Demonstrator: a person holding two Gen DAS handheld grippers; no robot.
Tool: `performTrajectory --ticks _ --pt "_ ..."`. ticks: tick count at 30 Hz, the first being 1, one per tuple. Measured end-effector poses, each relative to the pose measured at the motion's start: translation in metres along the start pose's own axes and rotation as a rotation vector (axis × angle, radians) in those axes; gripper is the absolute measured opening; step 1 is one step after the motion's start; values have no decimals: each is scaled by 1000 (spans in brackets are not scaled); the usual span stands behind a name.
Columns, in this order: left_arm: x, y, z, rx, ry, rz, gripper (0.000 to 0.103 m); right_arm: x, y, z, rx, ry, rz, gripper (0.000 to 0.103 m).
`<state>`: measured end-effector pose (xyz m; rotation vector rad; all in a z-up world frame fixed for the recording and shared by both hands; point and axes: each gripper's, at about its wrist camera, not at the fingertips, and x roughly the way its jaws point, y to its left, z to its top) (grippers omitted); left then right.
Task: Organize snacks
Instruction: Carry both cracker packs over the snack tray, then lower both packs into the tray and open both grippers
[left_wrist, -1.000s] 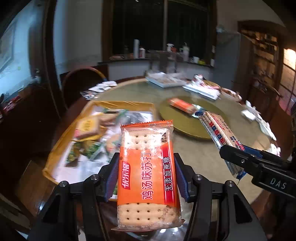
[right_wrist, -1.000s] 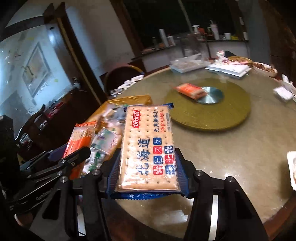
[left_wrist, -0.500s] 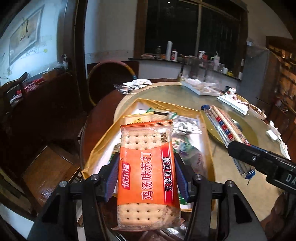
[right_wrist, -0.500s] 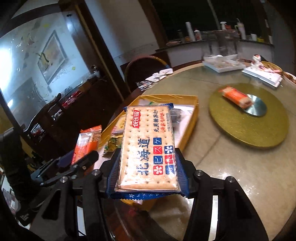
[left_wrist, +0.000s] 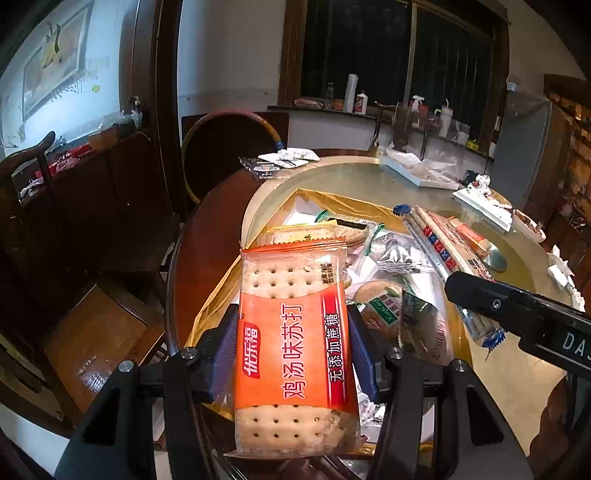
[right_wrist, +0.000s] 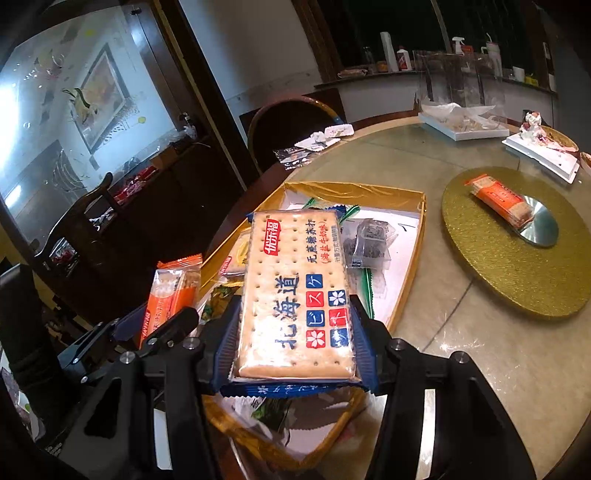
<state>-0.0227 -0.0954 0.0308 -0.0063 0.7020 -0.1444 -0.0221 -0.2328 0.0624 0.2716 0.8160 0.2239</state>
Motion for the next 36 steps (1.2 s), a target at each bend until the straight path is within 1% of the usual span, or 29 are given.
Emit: performTrajectory --ticks 12,18,24,27,30,31,33,34,35,36 --pt "20 2 5 18 38 17 55 28 1 12 8 25 -26 56" --pt "31 -3 7 54 73 21 55 40 0 13 -5 28 -71 56" --pt "39 -1 5 57 95 33 55 49 4 13 -26 43 -101 56" --pt "44 0 4 61 110 35 56 51 6 12 -48 43 -135 56" --pt "44 -2 2 74 104 46 56 54 9 10 -52 51 -144 56" --pt "44 -3 2 79 105 48 57 55 8 9 -51 54 -144 56" --pt "47 -3 2 82 118 41 66 57 9 8 -55 61 -155 58" --pt "48 -2 1 77 129 30 76 58 10 8 -61 62 -163 58" --pt "49 -1 1 69 137 14 80 57 11 7 -67 62 -171 58" --pt "48 1 1 54 137 -3 80 53 13 7 -77 55 -180 58"
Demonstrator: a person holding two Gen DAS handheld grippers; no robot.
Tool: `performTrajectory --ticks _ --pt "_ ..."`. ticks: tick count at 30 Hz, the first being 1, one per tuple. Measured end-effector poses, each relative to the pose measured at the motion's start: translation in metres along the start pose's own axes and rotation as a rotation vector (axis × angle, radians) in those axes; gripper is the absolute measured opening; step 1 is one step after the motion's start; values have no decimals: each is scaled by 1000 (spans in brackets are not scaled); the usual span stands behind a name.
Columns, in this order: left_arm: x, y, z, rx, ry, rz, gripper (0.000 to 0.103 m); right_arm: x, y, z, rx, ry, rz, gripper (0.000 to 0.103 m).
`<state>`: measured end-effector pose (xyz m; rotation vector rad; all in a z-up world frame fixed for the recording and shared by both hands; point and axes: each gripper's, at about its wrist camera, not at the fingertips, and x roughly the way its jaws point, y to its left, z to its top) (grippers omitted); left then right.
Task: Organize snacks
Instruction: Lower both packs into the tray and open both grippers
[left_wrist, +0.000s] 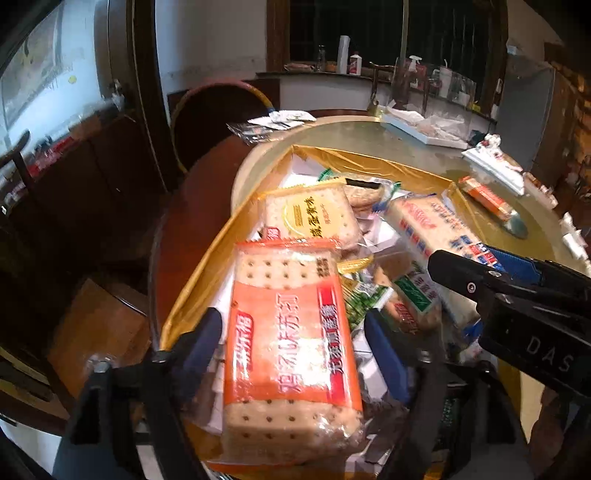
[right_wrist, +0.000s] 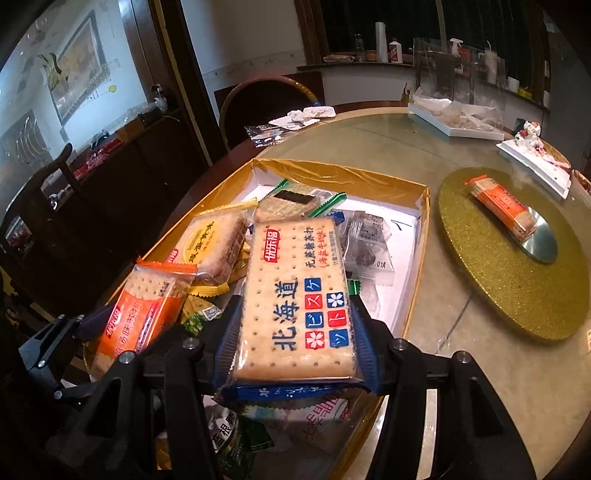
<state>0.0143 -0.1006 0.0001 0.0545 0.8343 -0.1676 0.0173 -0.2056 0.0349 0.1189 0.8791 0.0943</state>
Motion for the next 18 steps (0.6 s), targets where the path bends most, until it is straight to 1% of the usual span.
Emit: performTrajectory --ticks 1,2,7,10,15,18 --pt "-3 3 -1 -21 -11 -11 80 -6 2 0 -11 -18 -11 61" --pt "-6 4 -1 -34 -24 -17 80 -12 4 0 -22 -34 -20 67" --pt "-30 0 -1 -75 -75 -34 82 -51 8 -2 -45 -96 -58 74" --pt "-44 -9 -1 -71 -96 -39 82 -77 6 -6 -48 -138 -78 75" --pt "-64 -31 -3 -50 -132 -44 82 -115 -15 -20 -13 -177 -89 77" --pt "-75 -45 -6 -54 -150 -61 82 -133 -30 -29 8 -199 -95 78"
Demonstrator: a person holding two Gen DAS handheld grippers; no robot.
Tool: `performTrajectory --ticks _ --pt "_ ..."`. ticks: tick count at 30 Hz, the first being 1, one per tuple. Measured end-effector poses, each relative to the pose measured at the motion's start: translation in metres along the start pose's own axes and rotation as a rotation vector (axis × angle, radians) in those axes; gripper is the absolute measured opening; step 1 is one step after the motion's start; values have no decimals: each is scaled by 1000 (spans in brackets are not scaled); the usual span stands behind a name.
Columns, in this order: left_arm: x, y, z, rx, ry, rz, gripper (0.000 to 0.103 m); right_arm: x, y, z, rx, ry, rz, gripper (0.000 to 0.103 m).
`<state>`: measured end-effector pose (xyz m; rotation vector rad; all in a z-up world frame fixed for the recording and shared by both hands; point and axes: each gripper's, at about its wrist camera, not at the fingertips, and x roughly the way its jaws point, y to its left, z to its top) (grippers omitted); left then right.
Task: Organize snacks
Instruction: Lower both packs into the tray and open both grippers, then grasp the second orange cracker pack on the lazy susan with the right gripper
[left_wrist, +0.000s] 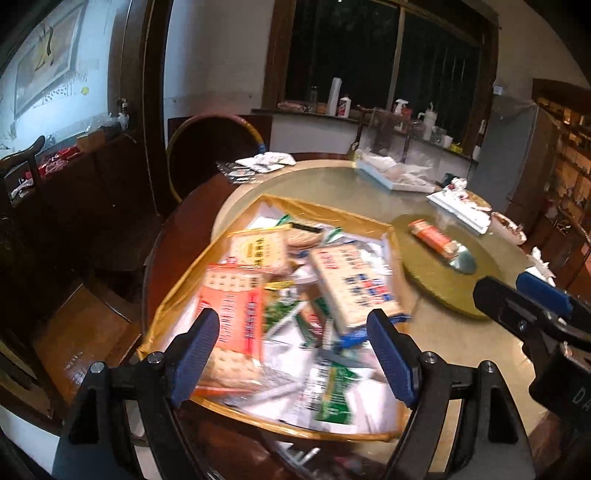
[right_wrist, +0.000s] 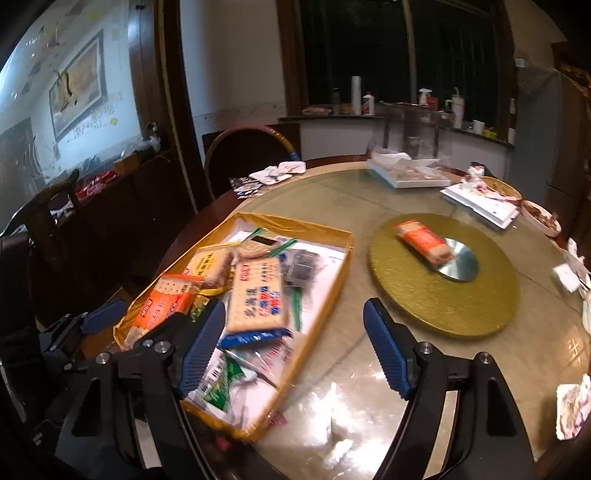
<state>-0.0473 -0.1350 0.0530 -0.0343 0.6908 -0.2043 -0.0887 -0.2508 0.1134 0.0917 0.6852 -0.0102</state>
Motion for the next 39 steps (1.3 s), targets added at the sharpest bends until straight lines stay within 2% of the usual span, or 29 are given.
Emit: performTrajectory --ticks 5,11,16,20,23,28,30,36,39 --pt "-10 -25 -2 13 -9 -17 82 -25 -31 -8 52 -34 20 78" --pt "-12 -56 0 30 2 -64 82 -38 -96 -10 91 -47 155 78" --pt "0 -81 10 65 25 -114 82 -25 -147 15 30 -12 114 80" --pt "13 -88 20 68 37 -129 82 24 -187 44 29 89 78 81" --pt "23 -83 23 52 44 -128 82 66 -196 56 -35 139 -19 81" --pt "29 -65 21 22 42 -130 82 162 -204 71 -45 261 -15 81" --pt "26 -56 20 26 20 -131 82 197 -210 76 -44 298 -45 81" --pt "28 -41 20 14 5 -124 82 269 -236 89 -13 380 -110 81" --pt "30 -37 21 6 8 -130 82 287 -247 86 76 398 -55 80"
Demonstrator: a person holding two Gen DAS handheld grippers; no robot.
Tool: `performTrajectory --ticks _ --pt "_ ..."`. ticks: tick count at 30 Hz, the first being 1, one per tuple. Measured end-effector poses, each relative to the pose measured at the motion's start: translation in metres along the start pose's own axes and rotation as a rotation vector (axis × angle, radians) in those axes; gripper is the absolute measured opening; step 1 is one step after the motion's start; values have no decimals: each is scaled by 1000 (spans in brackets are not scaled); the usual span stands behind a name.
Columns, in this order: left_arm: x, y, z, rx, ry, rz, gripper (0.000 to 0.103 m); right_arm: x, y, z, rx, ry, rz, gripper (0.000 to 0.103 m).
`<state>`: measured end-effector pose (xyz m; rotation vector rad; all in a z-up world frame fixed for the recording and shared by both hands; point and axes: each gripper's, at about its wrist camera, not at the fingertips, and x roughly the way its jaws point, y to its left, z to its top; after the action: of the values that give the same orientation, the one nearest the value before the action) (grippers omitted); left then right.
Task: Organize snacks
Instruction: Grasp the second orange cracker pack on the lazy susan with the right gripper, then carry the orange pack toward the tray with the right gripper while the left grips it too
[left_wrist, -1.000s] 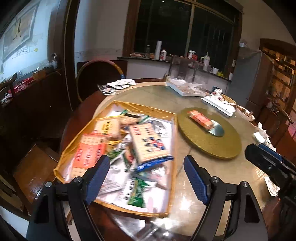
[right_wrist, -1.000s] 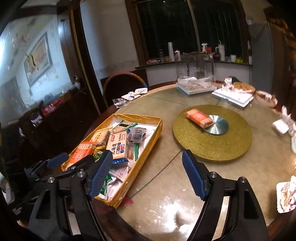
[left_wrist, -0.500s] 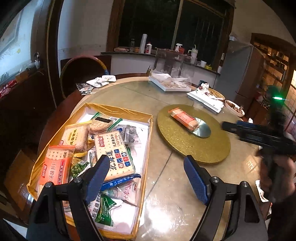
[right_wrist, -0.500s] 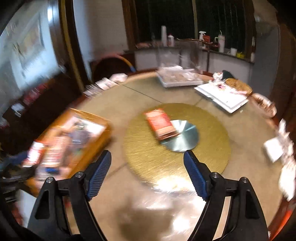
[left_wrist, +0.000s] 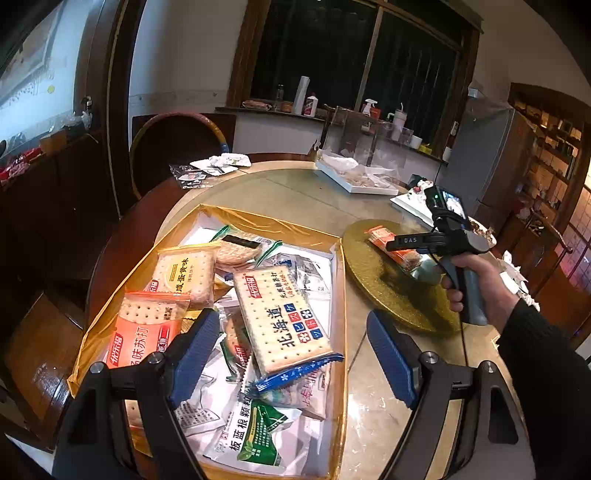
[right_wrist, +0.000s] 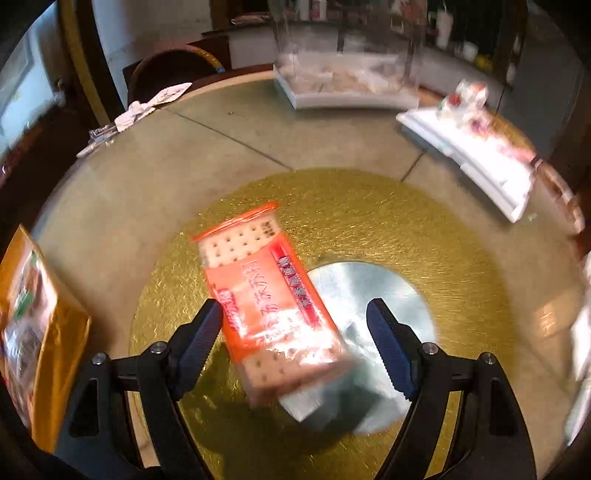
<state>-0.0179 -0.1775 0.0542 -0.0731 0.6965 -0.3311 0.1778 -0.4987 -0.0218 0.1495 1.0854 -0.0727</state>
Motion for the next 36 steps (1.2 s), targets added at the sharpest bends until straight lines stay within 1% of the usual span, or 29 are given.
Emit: performTrajectory --ticks 1,2,3,5,8,12,14,17,19,21,22,24,27,30,31,33,35,36 --pt "0 0 0 1 4 -4 82 1 0 -3 4 -1 11 79" --pt "0 -1 -1 3 5 -7 82 0 3 -6 -6 -9 0 72" --pt "1 -1 0 4 6 -7 82 -1 7 -9 -20 -18 -22 68" --pt "1 -3 0 5 12 -2 82 -8 11 -20 -13 -23 -33 62" --pt "-1 -9 -2 8 22 -13 82 -23 22 -44 -12 -2 -32 58" --pt "-4 -20 -10 14 61 -36 82 -55 40 -99 -38 29 -8 57" --pt "-4 -29 -17 13 93 -71 82 -77 50 -137 -57 31 8 57" --pt "-5 -48 -27 27 133 -138 82 -111 59 -194 -48 12 46 57" --pt "-6 -64 -37 41 163 -184 82 -135 60 -234 -7 -13 81 57" --pt "-2 -77 -48 33 213 -252 82 -155 63 -268 26 -37 110 57" --pt "1 -84 -56 30 250 -294 82 -161 64 -280 39 -44 130 57" --pt "7 -97 -71 43 300 -341 82 -175 65 -305 87 -63 194 56" --pt "11 -110 -89 72 339 -352 81 -186 68 -327 111 -82 228 56" --pt "17 -115 -101 70 371 -371 81 -191 69 -341 131 -96 315 56" --pt "18 -116 -102 67 374 -371 81 -192 70 -344 139 -102 325 56" --pt "22 -114 -102 48 382 -360 77 -194 72 -349 152 -114 345 55" --pt "23 -112 -105 38 391 -358 65 -194 75 -354 156 -127 378 55" --pt "25 -113 -106 40 398 -349 64 -195 76 -355 153 -131 389 55"
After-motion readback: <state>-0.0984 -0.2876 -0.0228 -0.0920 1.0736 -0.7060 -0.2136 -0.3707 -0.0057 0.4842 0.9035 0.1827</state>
